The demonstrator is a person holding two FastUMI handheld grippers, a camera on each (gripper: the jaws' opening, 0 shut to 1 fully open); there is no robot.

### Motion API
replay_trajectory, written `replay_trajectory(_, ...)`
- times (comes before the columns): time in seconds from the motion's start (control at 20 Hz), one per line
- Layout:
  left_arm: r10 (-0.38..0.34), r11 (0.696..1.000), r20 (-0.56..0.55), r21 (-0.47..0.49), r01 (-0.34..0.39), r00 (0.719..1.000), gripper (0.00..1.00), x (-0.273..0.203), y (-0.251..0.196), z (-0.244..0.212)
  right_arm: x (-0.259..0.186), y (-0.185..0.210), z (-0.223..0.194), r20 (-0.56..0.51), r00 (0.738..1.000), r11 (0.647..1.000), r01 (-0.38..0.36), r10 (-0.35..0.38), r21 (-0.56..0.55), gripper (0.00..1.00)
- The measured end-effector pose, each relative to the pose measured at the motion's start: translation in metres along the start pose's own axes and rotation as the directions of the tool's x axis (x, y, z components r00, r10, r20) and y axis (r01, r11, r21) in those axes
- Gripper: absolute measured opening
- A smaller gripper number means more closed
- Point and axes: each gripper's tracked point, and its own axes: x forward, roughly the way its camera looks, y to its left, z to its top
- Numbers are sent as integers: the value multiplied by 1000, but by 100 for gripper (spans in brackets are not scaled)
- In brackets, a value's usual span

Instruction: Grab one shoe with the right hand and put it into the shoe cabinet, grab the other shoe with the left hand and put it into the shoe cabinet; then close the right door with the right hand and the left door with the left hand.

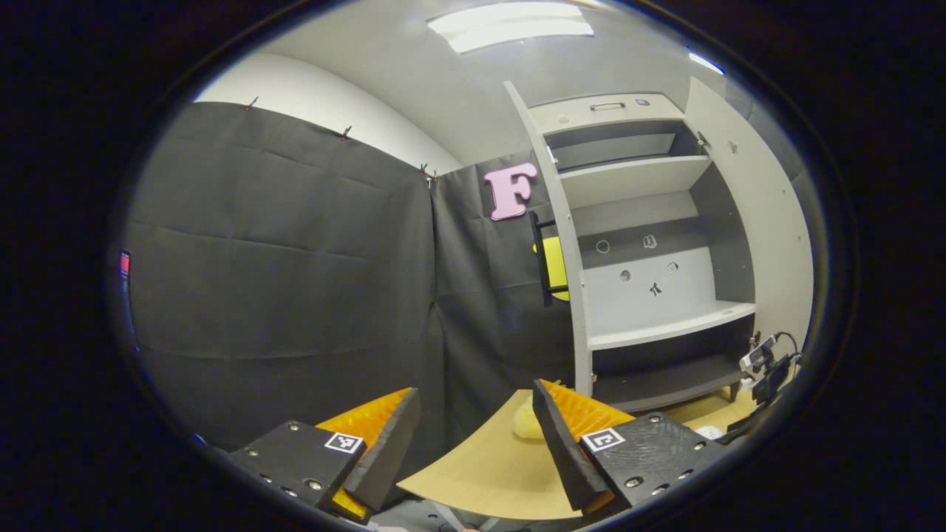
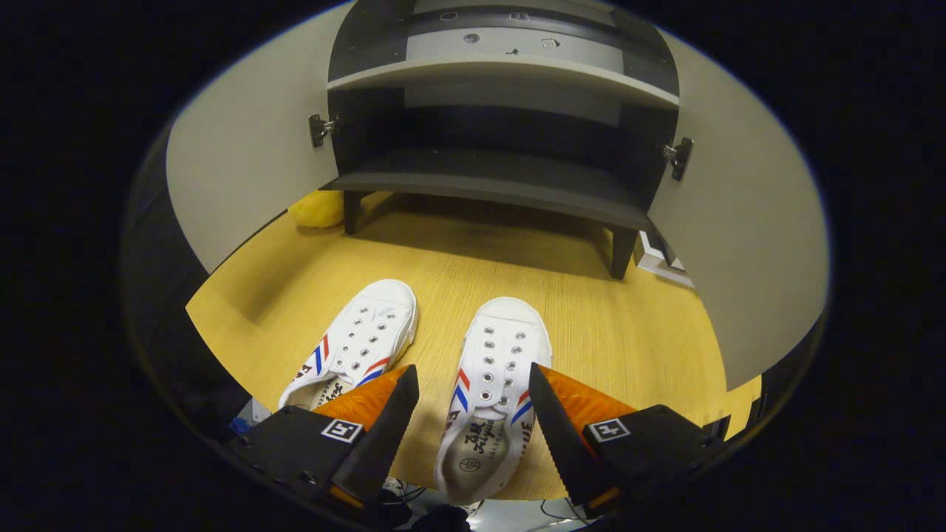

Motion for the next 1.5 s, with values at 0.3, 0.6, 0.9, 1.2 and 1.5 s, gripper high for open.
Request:
replay_trajectory(0.3,14,1000,-1,15,-14,1000,91,1,3,1,27,7,-14,-98,995,1000,2,-3,-16,92)
replay_trajectory(0.6,37,999,-6,16,-37,999,91,0,12,0,40,4,-31,-174,983,997,57,-65,-51,43)
replay_trajectory(0.9,49,999,-15,0,-49,999,91,-3,18,-3,41,2,-34,-182,981,997,59,-67,-49,11)
replay_trajectory(1.2,3,1000,-14,-1,-3,1000,91,-4,1,-5,13,-6,-6,-68,998,997,4,1,75,1)
replay_trajectory(1.5,-55,998,-17,-16,55,998,91,-1,-25,-8,-42,-26,70,108,994,990,-26,11,136,1)
